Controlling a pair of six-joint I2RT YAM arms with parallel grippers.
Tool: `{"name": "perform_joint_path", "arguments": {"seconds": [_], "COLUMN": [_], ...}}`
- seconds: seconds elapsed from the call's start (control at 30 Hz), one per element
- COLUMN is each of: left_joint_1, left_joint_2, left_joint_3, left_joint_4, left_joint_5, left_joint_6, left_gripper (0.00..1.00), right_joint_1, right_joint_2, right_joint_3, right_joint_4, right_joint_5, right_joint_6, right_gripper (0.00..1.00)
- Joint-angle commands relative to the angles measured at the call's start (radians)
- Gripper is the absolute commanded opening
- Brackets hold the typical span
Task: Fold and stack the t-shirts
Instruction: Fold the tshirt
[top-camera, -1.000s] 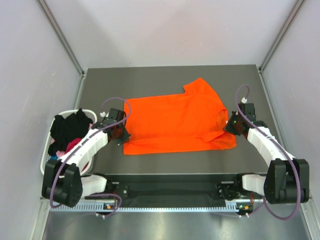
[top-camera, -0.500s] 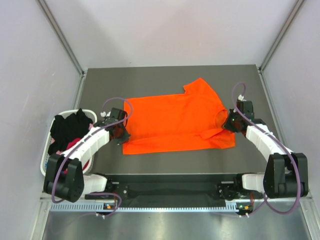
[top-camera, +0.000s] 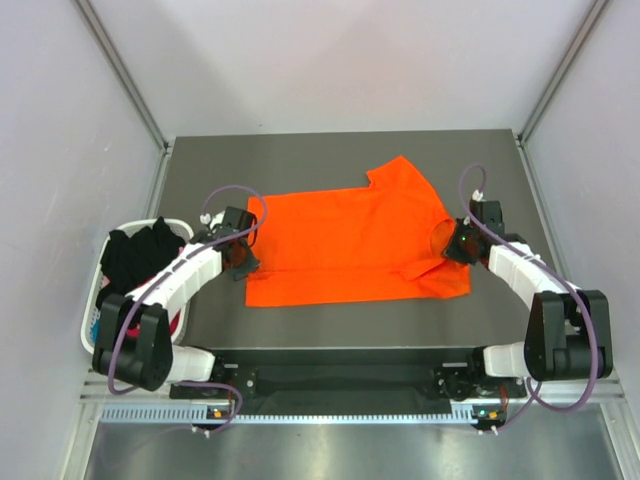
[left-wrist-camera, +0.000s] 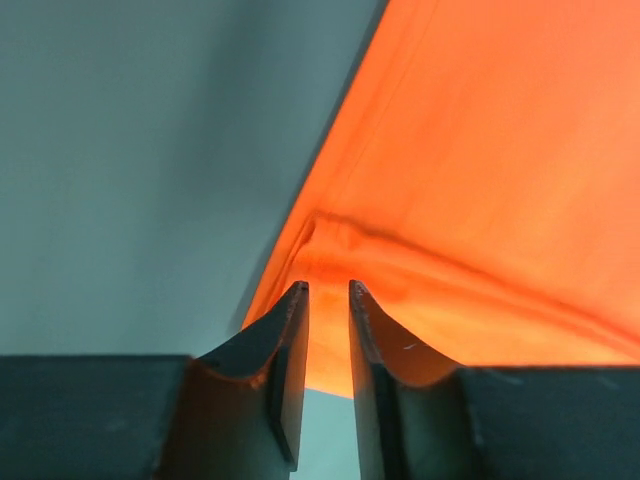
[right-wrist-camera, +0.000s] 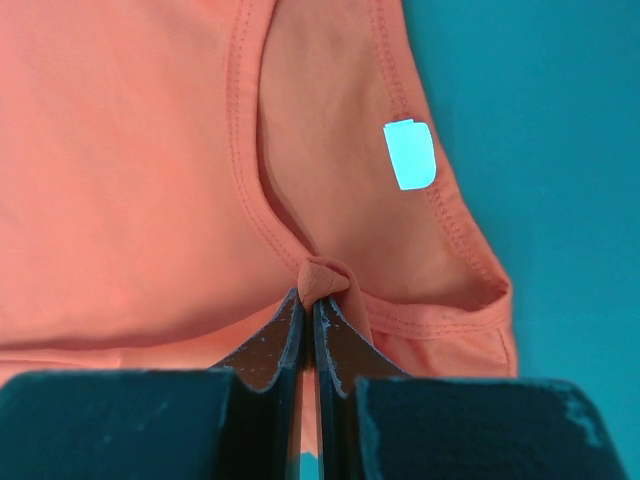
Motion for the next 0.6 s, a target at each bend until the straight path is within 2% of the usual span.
{"name": "perform_joint_path", "arguments": {"seconds": [0.0,0.13,0.3,0.57], "left_joint_1": [0.007,0.007,0.007,0.007], "left_joint_2": [0.008,-0.001,0.006,0.131], "left_joint_3": [0.064,0.051,0.011,0.036], "left_joint_4": [-0.002,-0.002,0.056,0.079], "left_joint_5": [-0.071,-0.036,0.05,0.033], "left_joint_6": [0.019,0.019,0.026,0.042], "left_gripper": [0.29,0.34,0.35,0.33], "right_joint_1": [0.008,0.009,0.009,0.009], "right_joint_2": [0.008,-0.006,-0.027,-0.023], "right_joint_3": [0.048,0.033,0.025,0.016], "right_joint_4": [0.039,0.044,0.038,0.051], "right_joint_5": [0.0,-0.006,-0.004,-0.034], "right_joint_6": [-0.015,-0.007,-0.011,-0.007], "right_gripper": [0.02,0.02,0.03,0.03]}}
